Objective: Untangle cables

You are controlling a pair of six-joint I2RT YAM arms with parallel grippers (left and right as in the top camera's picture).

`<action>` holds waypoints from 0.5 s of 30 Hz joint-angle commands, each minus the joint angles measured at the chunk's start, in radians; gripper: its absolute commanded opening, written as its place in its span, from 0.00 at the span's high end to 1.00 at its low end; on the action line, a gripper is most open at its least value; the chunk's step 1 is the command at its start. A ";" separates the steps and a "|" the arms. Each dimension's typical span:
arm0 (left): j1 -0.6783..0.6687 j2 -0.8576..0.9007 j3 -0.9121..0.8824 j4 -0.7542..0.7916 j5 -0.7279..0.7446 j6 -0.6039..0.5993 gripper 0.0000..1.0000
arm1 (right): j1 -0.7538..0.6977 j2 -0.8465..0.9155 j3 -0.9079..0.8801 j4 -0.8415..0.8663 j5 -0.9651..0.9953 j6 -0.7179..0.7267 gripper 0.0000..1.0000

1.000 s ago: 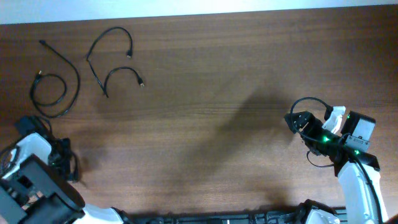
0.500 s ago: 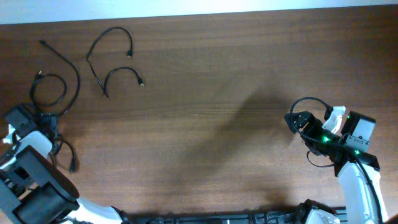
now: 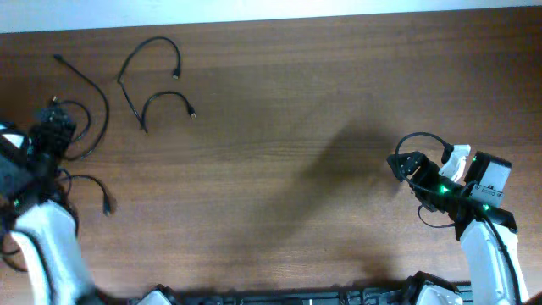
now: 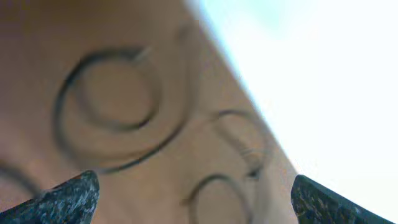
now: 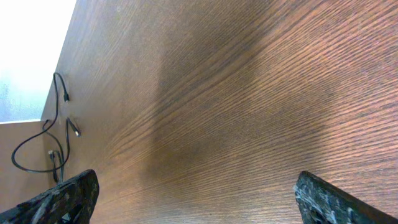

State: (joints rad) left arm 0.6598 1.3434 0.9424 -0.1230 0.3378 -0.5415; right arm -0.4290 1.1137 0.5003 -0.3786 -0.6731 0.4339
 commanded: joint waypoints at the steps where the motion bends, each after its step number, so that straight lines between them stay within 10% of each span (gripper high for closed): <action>1: -0.121 -0.196 0.010 -0.041 0.049 0.252 0.01 | -0.004 -0.006 0.007 0.000 0.005 -0.015 0.01; 15: -0.586 -0.411 0.010 -0.115 -0.013 0.449 0.01 | -0.004 -0.006 0.007 0.000 0.005 -0.015 0.01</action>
State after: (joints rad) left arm 0.0940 0.9806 0.9447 -0.2436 0.3470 -0.1455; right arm -0.4290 1.1133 0.5003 -0.3790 -0.6731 0.4335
